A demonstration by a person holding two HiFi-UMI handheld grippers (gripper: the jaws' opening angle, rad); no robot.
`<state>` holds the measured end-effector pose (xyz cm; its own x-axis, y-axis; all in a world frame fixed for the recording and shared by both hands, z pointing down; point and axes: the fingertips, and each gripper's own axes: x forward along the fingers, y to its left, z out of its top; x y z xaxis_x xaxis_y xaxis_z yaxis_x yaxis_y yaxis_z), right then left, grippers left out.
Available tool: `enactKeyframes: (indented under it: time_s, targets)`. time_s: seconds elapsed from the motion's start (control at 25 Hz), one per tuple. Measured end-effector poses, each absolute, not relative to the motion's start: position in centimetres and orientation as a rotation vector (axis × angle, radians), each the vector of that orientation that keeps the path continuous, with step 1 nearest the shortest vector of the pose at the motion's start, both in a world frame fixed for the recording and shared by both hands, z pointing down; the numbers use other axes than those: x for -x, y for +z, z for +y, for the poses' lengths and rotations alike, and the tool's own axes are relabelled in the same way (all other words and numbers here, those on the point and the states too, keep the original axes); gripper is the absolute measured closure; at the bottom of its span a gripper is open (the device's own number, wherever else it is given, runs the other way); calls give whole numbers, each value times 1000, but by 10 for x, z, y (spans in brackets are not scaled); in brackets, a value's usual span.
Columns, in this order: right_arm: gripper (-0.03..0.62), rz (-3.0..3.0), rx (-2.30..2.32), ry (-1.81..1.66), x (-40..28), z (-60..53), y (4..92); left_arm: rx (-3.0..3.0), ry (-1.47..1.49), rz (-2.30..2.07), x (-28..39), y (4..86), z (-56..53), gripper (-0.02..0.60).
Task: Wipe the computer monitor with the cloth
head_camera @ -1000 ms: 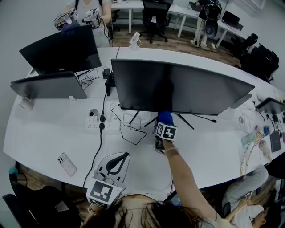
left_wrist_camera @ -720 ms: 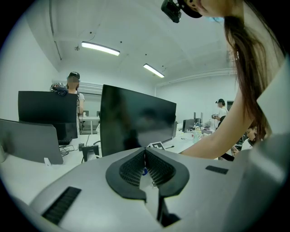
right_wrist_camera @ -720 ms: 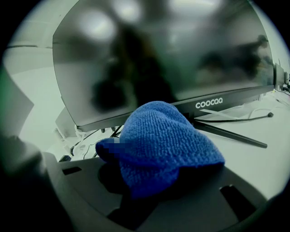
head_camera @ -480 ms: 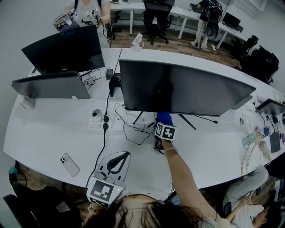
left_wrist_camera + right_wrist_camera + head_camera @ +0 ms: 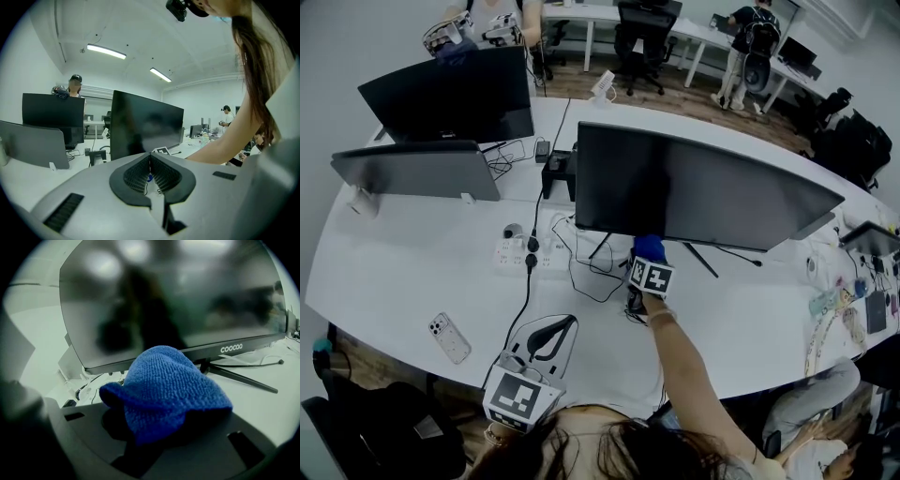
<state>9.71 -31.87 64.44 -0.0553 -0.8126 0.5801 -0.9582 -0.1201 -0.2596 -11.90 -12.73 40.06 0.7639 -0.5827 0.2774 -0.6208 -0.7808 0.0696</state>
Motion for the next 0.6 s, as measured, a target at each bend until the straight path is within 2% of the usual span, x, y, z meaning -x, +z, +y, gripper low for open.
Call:
enactKeyframes:
  time_s: [0.6]
  targets:
    - [494, -1938, -1936, 915, -64, -328, 641, -2804, 315, -999, 140, 397, -133, 572]
